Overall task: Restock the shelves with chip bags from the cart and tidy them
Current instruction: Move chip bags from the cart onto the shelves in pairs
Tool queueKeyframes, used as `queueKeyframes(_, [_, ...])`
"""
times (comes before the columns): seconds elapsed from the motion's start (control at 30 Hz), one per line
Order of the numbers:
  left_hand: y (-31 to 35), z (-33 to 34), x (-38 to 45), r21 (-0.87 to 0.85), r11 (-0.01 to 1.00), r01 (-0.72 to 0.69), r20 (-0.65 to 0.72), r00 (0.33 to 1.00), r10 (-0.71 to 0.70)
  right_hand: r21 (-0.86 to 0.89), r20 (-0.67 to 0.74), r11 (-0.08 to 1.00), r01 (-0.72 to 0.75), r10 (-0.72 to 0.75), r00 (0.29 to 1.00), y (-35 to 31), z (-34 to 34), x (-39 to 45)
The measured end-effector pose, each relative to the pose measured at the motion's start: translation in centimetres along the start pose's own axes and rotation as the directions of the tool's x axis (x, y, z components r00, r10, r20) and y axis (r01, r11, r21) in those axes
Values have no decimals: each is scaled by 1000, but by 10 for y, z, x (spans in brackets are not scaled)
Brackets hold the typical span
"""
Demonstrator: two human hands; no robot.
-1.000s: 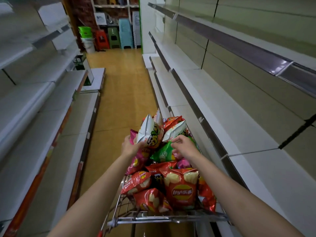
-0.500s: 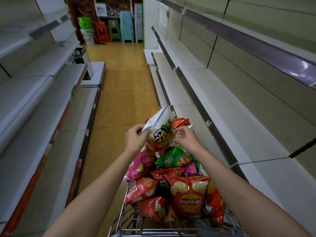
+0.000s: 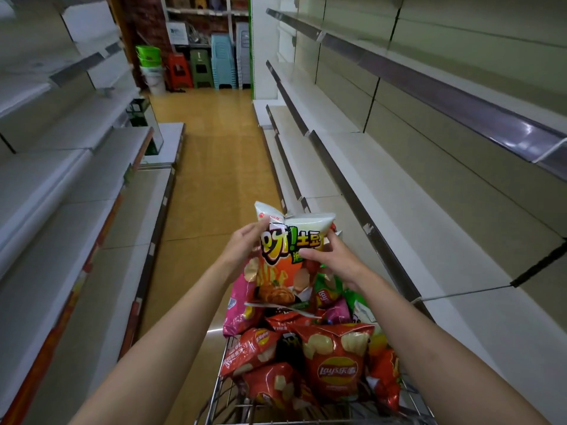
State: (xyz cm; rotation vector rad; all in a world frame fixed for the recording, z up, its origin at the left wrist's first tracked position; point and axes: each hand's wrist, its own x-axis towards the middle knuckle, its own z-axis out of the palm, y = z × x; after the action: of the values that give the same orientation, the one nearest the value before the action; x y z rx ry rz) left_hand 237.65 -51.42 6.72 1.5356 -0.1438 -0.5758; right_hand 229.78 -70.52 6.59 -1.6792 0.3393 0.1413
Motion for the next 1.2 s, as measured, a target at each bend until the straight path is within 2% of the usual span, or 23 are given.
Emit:
queueKeyframes(0.07, [-11,3,2,177,982,69,143,985,-95,37,-33,999,-14,15,999,1,-6,2])
queueKeyframes(0.13, [-22,7,7,256,963,82,175,976,-130,48,-40,998,-31,33,999,2,-11,4])
queueKeyframes(0.2, [-28,7,13,204,975,84,128,986,-111,24,-40,998,-49,50,998,3,-14,6])
queueKeyframes(0.27, [-32,3,17,108,989,103,70,991,-111,-28,-105,997,-76,72,992,12,-19,12])
queueKeyframes(0.37, [-39,-5,22,7,989,149,24,989,-149,-205,-198,967,-148,107,974,32,-23,22])
queueKeyframes(0.5, [-44,-9,27,-4,982,190,26,982,-189,-457,-240,839,-296,204,949,65,-19,37])
queueKeyframes(0.6, [-45,-14,30,-10,975,223,43,974,-223,-575,-226,742,-344,260,939,76,-16,45])
queueKeyframes(0.7, [-46,-19,30,-1,974,228,53,972,-228,-587,-211,722,-366,300,930,83,-17,52])
queueKeyframes(0.97, [-49,-29,27,-11,972,236,68,970,-234,-538,-184,759,-365,317,930,84,-7,52])
queueKeyframes(1.2, [-37,-18,6,27,981,190,92,977,-192,-475,-233,840,-261,165,958,50,-19,24])
